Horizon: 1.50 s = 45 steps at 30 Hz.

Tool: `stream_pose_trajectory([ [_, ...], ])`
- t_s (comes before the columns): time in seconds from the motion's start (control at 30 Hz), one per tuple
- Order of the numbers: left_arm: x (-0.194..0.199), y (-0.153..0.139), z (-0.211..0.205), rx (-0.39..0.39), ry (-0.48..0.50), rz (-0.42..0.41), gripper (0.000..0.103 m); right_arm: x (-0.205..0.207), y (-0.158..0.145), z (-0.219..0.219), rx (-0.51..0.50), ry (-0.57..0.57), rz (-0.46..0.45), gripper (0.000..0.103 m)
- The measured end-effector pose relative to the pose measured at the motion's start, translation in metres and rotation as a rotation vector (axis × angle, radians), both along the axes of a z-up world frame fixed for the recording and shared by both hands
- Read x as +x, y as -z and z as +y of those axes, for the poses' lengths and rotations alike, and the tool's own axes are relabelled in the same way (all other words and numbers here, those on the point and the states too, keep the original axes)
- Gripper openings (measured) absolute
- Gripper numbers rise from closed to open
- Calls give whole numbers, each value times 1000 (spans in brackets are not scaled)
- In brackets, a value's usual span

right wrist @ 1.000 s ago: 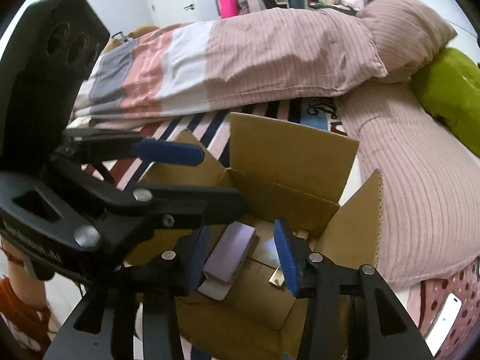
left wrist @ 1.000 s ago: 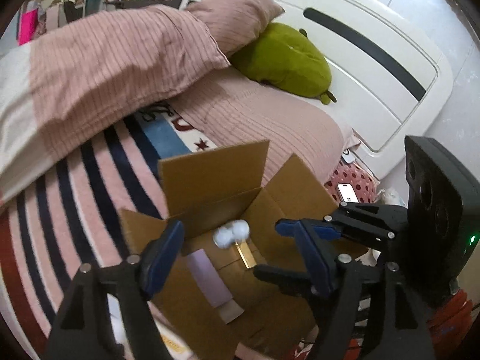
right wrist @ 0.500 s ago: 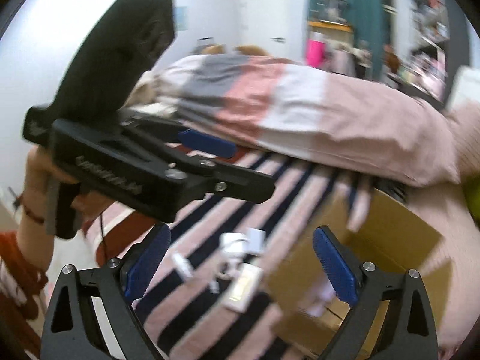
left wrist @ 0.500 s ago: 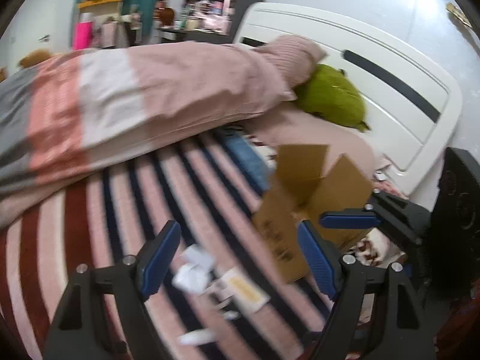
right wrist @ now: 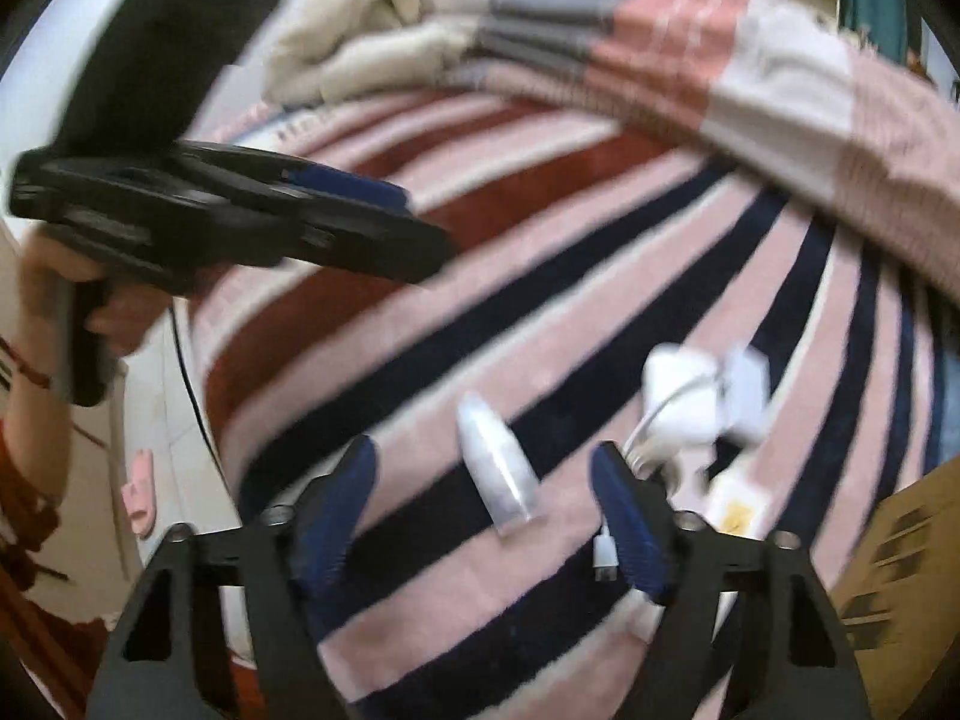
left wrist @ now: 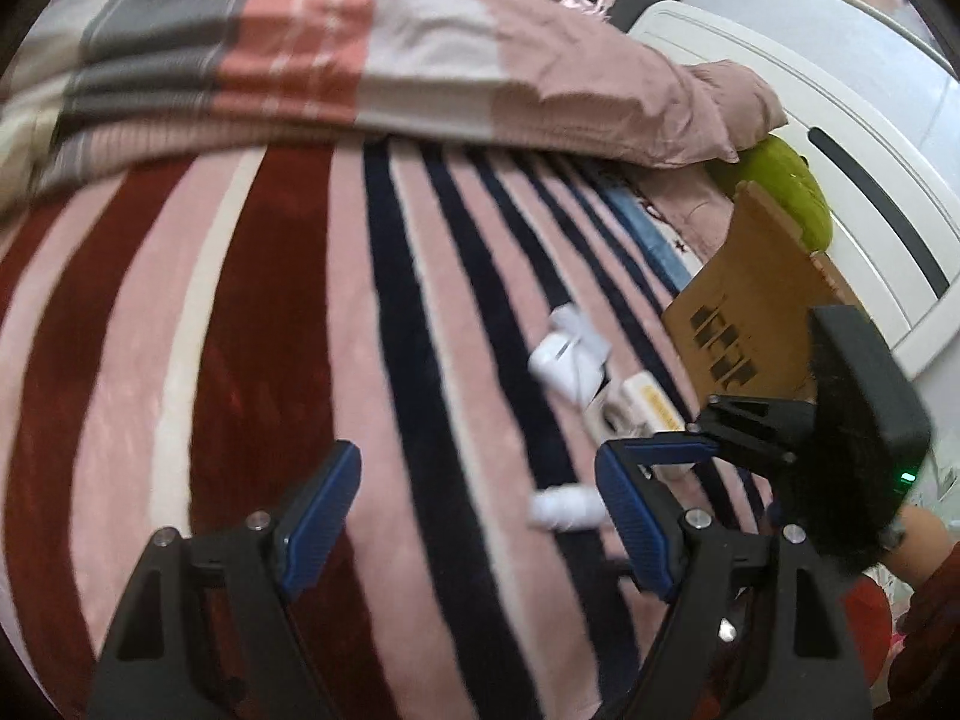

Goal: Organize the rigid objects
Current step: 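Grasp the white spray bottle with the right gripper, then place the white bottle into the cardboard box and open the right gripper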

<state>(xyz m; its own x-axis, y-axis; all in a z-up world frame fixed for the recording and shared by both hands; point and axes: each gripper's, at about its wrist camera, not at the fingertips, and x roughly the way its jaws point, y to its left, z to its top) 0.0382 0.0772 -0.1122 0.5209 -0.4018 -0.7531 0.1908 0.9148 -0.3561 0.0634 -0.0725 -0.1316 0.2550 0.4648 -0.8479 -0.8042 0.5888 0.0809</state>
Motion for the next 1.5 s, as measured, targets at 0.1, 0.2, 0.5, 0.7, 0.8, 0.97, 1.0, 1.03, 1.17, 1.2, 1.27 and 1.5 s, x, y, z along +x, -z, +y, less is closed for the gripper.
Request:
stream_pose_trajectory([
  [0.1,-3,12,3,-15,-8,25,78,7,21,2,-32,4,23,40],
  [0.2,-3,19,2,-26,-3,37,78,9,27,3,-46,0,20,30],
  [0.5,8,-11,-33,-120,118,-17,78,-6,-15,-5,8,25,-92,20],
  [0.7,16,-56,-61,-193,210,-118,77,-12,-78,-27,123,89,-192,20],
  [0.8,22,-82,-76,-227,260,-158,66,-14,-107,-41,142,116,-264,20],
  [0.97,39,-116,-111,-221,347,-213,45,-10,-138,-65,162,168,-323,20],
  [1.0,44,-121,-119,-220,357,-215,43,-9,-143,-71,163,182,-333,20],
  [1.03,50,-125,-128,-223,367,-211,42,-7,-147,-77,163,195,-340,20],
  [1.17,69,-133,-162,-198,417,-191,39,0,-155,-102,145,262,-356,20],
  [1.2,73,-134,-172,-186,431,-187,39,2,-155,-109,139,287,-353,20],
  [1.27,84,-135,-191,-167,455,-164,39,9,-156,-124,130,339,-341,20],
  [1.5,110,-131,-252,-99,517,-76,38,26,-153,-174,110,486,-279,20],
])
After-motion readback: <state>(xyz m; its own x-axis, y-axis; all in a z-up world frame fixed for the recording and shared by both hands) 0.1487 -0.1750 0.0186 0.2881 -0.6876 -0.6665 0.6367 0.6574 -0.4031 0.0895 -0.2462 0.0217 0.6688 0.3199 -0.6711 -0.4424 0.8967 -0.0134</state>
